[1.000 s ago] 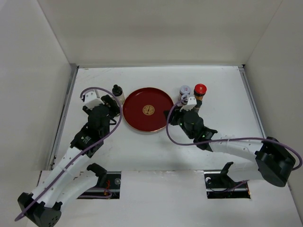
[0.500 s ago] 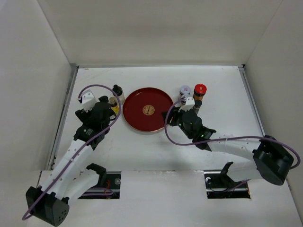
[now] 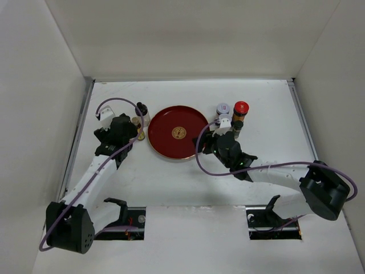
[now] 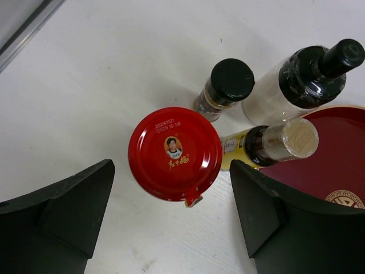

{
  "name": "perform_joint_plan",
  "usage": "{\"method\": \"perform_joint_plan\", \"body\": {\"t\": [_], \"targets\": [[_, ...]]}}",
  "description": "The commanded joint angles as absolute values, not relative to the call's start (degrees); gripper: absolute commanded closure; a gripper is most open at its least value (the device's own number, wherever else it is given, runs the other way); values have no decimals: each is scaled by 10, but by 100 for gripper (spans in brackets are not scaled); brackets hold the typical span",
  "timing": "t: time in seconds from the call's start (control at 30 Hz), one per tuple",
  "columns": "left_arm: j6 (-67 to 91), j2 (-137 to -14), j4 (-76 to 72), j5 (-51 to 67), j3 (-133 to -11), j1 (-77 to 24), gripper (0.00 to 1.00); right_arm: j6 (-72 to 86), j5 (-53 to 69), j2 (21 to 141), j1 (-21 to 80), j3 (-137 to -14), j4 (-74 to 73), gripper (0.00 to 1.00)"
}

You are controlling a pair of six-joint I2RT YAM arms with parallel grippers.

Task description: Organize the condiment bottles

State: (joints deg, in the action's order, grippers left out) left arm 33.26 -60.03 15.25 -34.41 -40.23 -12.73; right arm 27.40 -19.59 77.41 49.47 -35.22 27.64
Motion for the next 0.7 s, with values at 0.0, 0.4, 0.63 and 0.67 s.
{"method": "perform_joint_plan", "body": {"t": [0.0,0.4,0.63,0.67], "targets": [[327,-618,90,-320,-404,-118,18,270,-182,784,499,-381,307,36],[340,-672,72,-334,-397,-97,26,267,-184,787,499,-380,308,36],[344,-682,54,-334,-388,-89,39,265,-185,786,499,-379,308,36],[345,-677,52,-334,-383,-87,43,268,-183,787,499,-380,305,36]]}}
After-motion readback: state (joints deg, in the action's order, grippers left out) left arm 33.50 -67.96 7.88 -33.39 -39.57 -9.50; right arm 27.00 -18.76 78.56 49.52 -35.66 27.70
